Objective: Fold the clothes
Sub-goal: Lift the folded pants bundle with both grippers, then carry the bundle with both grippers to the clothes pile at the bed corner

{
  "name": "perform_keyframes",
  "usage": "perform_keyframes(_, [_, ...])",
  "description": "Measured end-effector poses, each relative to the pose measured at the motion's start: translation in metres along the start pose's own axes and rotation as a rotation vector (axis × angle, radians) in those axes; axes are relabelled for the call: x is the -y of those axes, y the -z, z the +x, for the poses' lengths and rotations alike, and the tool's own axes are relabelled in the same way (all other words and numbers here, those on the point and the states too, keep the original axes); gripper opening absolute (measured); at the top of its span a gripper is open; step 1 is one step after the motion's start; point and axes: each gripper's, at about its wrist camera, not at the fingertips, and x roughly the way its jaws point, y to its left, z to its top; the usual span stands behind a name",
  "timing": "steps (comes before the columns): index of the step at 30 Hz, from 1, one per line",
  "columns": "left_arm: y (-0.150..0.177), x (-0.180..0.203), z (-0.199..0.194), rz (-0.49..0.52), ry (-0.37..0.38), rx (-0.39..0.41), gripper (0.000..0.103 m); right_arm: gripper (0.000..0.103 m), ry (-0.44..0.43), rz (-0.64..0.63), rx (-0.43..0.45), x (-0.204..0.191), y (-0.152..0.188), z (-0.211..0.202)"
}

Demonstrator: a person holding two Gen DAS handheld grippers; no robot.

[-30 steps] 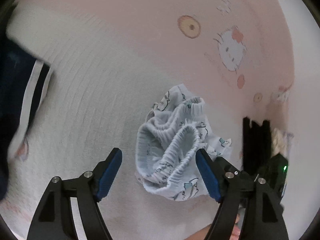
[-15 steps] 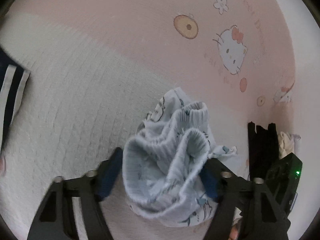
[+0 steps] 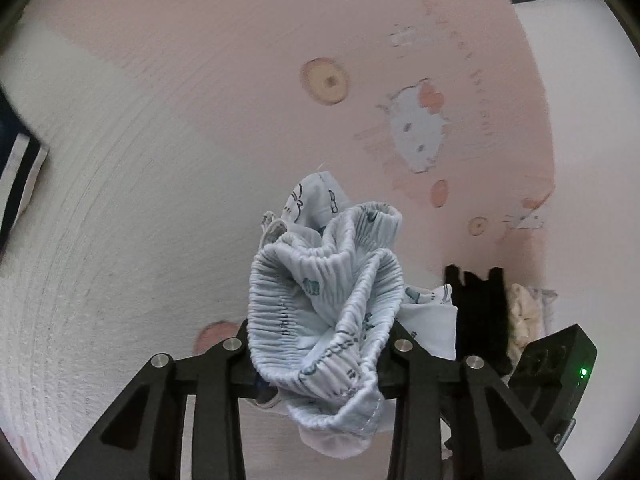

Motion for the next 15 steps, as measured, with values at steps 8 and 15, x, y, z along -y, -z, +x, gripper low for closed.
perform_keyframes(8, [-0.001,0.088,-0.013,0.115,0.103,0.008,0.031,0.027,0.012,0.018,0.122,0.001,-0.039,-0.067])
perform_keyframes(15, [0.003,0.186,-0.008,0.263,0.217,-0.043,0.031,0.027,0.065,0.063,0.251,0.021,-0.070,-0.150])
